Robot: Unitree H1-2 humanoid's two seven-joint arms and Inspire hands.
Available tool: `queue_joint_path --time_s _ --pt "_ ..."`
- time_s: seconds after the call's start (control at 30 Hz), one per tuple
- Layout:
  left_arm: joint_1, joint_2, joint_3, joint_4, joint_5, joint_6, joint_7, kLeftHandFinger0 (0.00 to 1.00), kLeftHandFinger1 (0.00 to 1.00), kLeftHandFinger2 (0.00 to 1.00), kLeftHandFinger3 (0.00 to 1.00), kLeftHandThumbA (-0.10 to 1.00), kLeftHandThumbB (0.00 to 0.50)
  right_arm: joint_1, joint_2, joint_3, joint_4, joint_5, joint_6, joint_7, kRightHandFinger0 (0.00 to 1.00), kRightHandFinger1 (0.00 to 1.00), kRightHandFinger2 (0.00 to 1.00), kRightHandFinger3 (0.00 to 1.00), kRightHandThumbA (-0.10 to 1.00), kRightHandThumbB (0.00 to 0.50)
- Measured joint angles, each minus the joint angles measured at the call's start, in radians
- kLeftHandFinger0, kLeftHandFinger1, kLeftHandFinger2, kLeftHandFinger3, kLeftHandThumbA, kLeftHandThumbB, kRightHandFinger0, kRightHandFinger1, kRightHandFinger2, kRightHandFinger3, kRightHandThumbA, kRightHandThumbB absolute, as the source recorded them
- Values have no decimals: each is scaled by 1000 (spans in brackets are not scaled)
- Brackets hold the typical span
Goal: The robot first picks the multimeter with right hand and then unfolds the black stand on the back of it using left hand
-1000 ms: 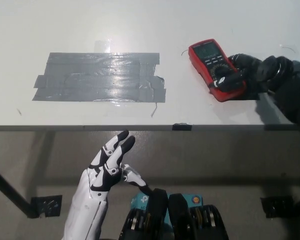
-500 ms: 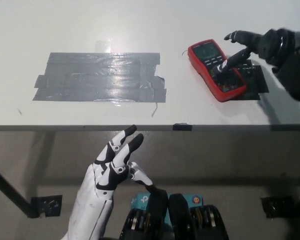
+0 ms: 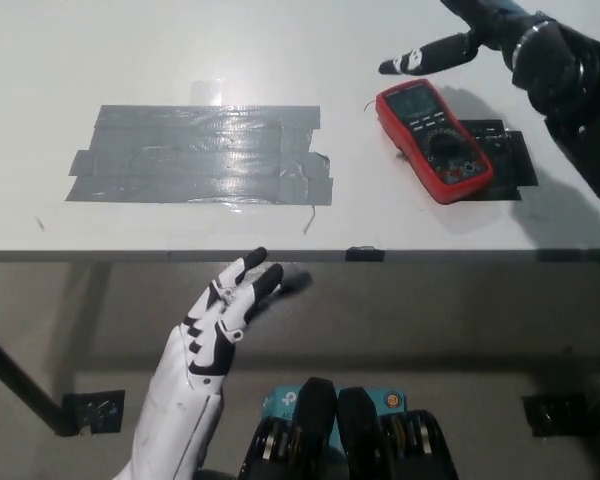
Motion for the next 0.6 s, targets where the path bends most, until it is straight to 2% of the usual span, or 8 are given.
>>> queue_joint_path --time_s 0.1,0.17,0.23,0.33,0.43,0.6 --pt "-19 11 16 25 -3 2 0 1000 1000 1000 1000 1000 239 101 -2 -42 -126 5 12 0 1000 1000 1000 1000 1000 326" --pt "-32 20 24 41 -5 3 0 1000 1000 1000 1000 1000 205 166 -2 -60 -191 9 16 0 1000 1000 1000 1000 1000 329" --pt "-49 31 36 64 -7 4 -1 1000 1000 1000 1000 1000 199 243 -2 -80 -259 13 21 0 1000 1000 1000 1000 1000 313" --pt "-73 49 53 96 -9 9 -3 1000 1000 1000 1000 1000 168 358 -2 -109 -354 16 24 0 1000 1000 1000 1000 1000 330" --pt "-101 65 67 137 -12 18 -6 1000 1000 1000 1000 1000 131 469 -1 -135 -457 18 30 0 1000 1000 1000 1000 1000 280" --pt "-141 86 83 220 -22 38 -10 1000 1000 1000 1000 1000 129 649 5 -171 -626 24 33 -2 1000 1000 1000 1000 1000 280"
